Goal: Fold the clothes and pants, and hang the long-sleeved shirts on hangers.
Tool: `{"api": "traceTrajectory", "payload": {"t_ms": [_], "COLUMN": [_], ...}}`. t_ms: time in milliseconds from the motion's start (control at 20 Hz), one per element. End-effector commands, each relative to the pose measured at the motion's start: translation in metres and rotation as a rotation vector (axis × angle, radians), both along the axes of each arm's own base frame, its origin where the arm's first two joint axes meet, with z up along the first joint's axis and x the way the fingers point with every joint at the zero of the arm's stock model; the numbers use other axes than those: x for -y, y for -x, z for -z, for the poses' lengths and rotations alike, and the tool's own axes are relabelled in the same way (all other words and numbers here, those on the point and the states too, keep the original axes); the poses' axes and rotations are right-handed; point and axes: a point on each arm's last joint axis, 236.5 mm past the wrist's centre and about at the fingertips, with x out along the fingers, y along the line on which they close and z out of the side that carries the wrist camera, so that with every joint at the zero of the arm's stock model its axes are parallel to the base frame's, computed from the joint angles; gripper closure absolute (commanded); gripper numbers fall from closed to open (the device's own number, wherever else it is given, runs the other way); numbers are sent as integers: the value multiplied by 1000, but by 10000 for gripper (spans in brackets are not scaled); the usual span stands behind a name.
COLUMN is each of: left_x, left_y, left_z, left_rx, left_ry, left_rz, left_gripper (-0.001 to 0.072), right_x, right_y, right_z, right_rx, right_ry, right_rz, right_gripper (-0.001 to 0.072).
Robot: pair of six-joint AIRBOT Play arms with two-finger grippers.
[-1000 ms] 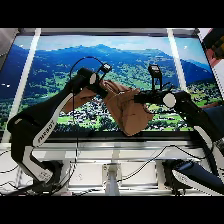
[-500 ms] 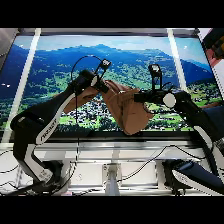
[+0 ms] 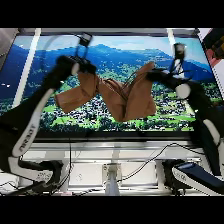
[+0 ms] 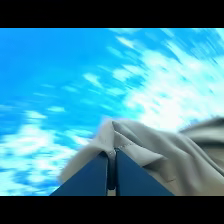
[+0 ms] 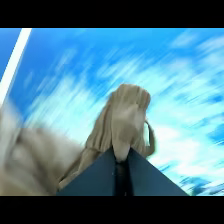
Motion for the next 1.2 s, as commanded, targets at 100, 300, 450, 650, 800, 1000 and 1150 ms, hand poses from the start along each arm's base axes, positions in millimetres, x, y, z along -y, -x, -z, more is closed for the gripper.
{"api": "traceTrajectory", "payload": {"t_ms": [100,300,450,650,800,1000,1150], "left_x": [-126,-219,-251,-267,-270,-305,-318], "left_y": [23,58,84,126,166,190,194], "left_z": [-94,-77,-56,-32,-15,-12,-13], "left_rx": [99,-50,-180,-370,-552,-617,-613], "left_ry": [53,57,97,90,29,-63,-73], "left_rz": [-247,-458,-510,-504,-453,-525,-558], "left_gripper": [692,693,692,692,693,692,692], "right_x": [151,220,260,269,258,257,253], "right_y": [7,33,56,95,126,149,154], "right_z": [-42,-60,-72,-62,-37,-23,-20], "right_rx": [-56,-101,-125,-287,-465,-580,-606], "right_ry": [-14,-22,-29,-38,17,48,40], "right_rz": [296,436,523,534,454,441,431], "right_gripper": [676,676,676,676,676,675,676]}}
